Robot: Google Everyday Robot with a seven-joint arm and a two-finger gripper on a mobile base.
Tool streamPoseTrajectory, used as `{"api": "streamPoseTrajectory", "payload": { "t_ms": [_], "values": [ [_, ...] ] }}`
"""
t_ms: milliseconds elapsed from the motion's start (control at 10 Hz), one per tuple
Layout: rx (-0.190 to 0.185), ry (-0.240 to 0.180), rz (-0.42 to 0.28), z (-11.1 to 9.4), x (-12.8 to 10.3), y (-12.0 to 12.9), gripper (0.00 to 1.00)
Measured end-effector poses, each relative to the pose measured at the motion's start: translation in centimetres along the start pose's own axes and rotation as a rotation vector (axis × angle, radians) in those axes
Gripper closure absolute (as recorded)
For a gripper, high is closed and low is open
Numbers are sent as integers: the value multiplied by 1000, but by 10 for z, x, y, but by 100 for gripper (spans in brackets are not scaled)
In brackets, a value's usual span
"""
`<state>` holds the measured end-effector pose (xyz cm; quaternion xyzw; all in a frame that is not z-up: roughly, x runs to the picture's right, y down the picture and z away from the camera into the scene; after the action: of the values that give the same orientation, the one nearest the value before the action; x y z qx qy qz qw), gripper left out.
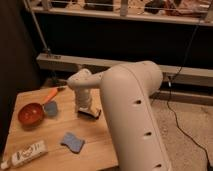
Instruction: Push the eraser across the table
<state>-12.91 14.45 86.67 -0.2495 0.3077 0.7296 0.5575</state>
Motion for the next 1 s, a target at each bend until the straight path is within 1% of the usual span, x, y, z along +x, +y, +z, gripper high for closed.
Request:
{"api": "streamPoseTrajectory", "payload": {
  "t_ms": [200, 300, 600, 700, 1000],
  "values": [
    [-1, 8, -13, -4, 9, 5, 26],
    [0, 6, -25, -12, 19, 12, 26],
    [3, 3, -33, -23, 35, 18, 26],
    [4, 7, -28, -24, 40, 18, 26],
    [-9, 17, -8, -18, 48, 18, 26]
  ]
}}
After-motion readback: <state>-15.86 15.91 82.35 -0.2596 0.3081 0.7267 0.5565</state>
